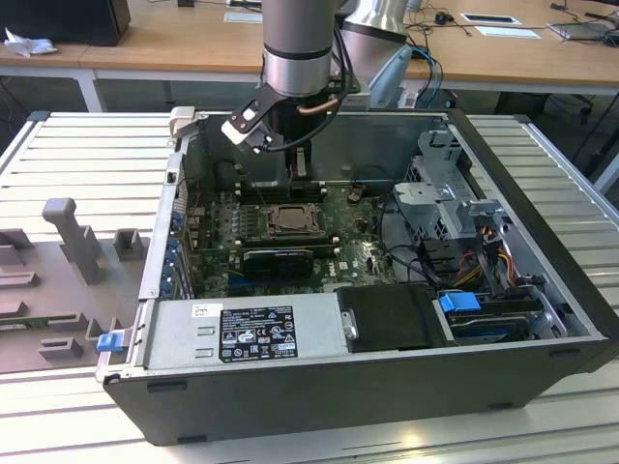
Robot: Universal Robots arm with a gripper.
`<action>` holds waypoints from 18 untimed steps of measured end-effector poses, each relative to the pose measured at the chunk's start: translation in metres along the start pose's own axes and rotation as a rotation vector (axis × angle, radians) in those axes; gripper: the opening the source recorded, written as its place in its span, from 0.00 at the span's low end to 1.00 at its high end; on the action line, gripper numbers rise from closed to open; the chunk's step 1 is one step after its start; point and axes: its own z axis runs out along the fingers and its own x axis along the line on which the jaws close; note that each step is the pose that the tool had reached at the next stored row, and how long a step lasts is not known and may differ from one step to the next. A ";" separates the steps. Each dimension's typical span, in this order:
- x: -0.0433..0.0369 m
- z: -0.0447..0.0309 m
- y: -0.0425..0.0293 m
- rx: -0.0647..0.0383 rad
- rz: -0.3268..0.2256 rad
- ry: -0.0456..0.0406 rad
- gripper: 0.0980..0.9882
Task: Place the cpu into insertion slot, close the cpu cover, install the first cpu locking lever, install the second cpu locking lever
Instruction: 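Install the first cpu locking lever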
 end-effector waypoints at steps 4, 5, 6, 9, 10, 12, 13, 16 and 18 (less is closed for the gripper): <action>0.0002 -0.0108 0.0005 0.000 0.000 0.0001 0.01; 0.0004 -0.0160 0.0008 0.000 0.001 0.0001 0.01; 0.0004 -0.0202 0.0010 0.000 0.001 0.0000 0.01; 0.0005 -0.0238 0.0012 0.001 0.000 0.0002 0.01; 0.0006 -0.0239 0.0012 0.002 -0.035 0.0017 0.01; 0.0005 -0.0238 0.0012 0.003 -0.078 0.0037 0.01; 0.0005 -0.0238 0.0012 0.003 -0.102 0.0049 0.01; 0.0006 -0.0238 0.0012 0.005 -0.162 0.0076 0.01; 0.0005 -0.0237 0.0012 0.006 -0.200 0.0091 0.01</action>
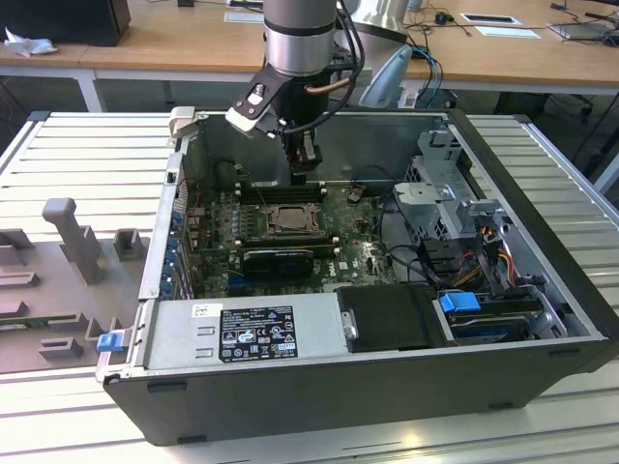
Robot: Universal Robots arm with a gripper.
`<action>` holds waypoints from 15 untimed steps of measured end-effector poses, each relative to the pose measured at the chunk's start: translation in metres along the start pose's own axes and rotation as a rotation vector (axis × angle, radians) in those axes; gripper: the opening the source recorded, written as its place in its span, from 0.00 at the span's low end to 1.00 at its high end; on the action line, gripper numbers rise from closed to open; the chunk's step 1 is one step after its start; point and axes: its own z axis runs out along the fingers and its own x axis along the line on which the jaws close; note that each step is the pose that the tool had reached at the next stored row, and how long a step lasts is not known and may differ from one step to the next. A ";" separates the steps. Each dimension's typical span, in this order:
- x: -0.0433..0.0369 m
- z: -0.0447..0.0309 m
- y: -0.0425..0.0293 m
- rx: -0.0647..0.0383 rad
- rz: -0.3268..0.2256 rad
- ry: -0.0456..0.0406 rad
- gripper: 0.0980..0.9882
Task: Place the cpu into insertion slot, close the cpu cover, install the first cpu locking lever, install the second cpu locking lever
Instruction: 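Install the first cpu locking lever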
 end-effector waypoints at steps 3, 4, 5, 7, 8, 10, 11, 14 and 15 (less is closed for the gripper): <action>0.0000 0.0003 0.0000 0.005 -0.056 0.0014 0.01; 0.0000 0.0005 0.0000 0.007 -0.072 0.0011 0.01; 0.0000 0.0005 -0.0001 0.009 -0.095 0.0015 0.01; 0.0000 0.0005 0.0000 0.009 -0.134 0.0032 0.01; 0.0000 0.0005 0.0000 0.010 -0.153 0.0040 0.01; 0.0000 0.0005 0.0000 0.010 -0.171 0.0047 0.01; 0.0000 0.0005 0.0000 0.010 -0.181 0.0051 0.01; 0.0000 0.0005 0.0000 0.012 -0.247 0.0080 0.01; 0.0000 0.0005 0.0000 0.012 -0.264 0.0087 0.01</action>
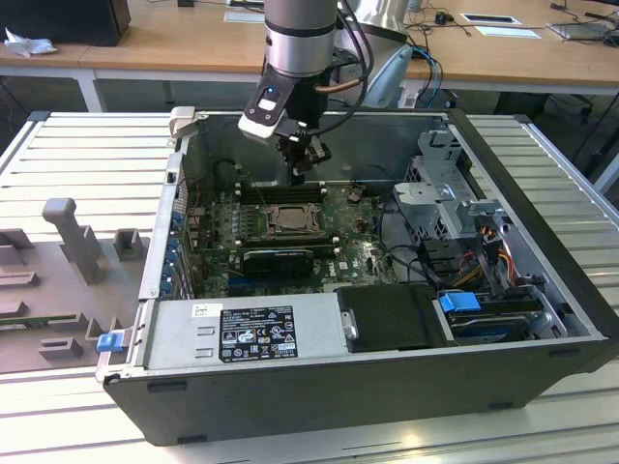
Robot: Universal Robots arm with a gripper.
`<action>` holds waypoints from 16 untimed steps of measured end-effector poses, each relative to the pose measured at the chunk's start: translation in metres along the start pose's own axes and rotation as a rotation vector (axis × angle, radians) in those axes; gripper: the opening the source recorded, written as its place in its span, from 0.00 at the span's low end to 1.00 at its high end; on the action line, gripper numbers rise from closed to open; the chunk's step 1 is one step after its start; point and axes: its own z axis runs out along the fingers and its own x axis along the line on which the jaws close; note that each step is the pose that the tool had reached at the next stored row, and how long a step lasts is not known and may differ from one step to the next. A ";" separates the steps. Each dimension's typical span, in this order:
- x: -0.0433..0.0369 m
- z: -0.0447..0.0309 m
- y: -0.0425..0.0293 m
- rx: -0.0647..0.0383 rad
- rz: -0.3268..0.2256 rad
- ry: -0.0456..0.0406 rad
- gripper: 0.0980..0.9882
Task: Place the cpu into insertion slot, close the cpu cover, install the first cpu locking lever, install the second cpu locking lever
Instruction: 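Install the first cpu locking lever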
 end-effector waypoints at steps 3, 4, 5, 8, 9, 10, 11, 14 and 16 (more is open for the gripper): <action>0.0000 0.0000 0.0000 0.002 -0.099 0.0039 0.01; 0.0000 0.0000 0.0000 0.002 -0.116 0.0045 0.01; 0.0000 0.0000 0.0000 0.003 -0.133 0.0052 0.01; 0.0000 0.0000 0.0000 0.004 -0.207 0.0080 0.01; 0.0000 0.0000 0.0000 0.004 -0.222 0.0086 0.01; 0.0000 0.0000 0.0000 0.005 -0.236 0.0091 0.01; 0.0000 0.0000 0.0000 0.005 -0.268 0.0104 0.01; 0.0000 0.0000 0.0000 0.007 -0.331 0.0128 0.01; 0.0000 0.0000 0.0000 0.007 -0.361 0.0139 0.01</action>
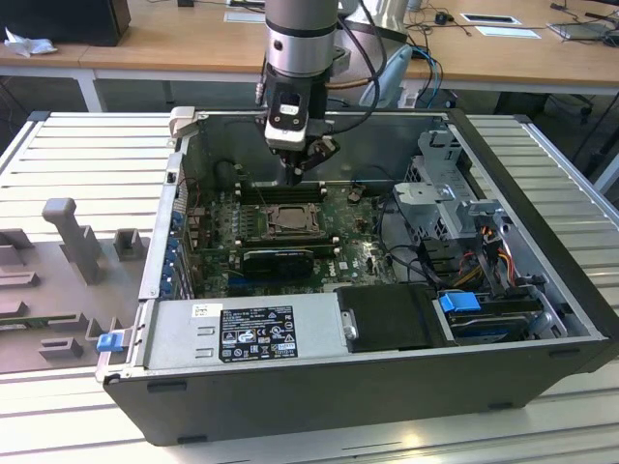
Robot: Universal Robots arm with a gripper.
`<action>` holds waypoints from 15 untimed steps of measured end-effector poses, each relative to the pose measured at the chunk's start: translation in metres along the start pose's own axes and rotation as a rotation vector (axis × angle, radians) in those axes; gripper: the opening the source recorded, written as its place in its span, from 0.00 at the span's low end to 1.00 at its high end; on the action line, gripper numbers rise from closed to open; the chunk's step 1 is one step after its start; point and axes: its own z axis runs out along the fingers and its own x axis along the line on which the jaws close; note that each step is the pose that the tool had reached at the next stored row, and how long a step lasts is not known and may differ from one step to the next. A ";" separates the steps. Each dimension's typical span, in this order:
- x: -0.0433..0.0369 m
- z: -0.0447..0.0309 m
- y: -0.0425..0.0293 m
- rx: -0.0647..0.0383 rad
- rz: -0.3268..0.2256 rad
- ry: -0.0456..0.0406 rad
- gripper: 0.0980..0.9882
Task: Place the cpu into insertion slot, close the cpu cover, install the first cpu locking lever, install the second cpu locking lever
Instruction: 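Install the first cpu locking lever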
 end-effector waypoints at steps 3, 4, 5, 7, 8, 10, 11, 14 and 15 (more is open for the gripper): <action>0.0000 -0.0001 0.0000 0.001 -0.067 0.0025 0.01; 0.0000 0.0000 0.0000 0.002 -0.102 0.0039 0.01; 0.0000 0.0000 0.0000 0.003 -0.125 0.0048 0.01; 0.0000 0.0000 0.0000 0.003 -0.169 0.0065 0.01; 0.0000 0.0000 0.0000 0.004 -0.195 0.0075 0.01; 0.0000 0.0000 0.0000 0.005 -0.237 0.0091 0.01; 0.0000 0.0000 0.0000 0.005 -0.254 0.0098 0.01; 0.0000 0.0000 0.0000 0.006 -0.314 0.0121 0.01; 0.0000 0.0000 0.0000 0.007 -0.334 0.0128 0.01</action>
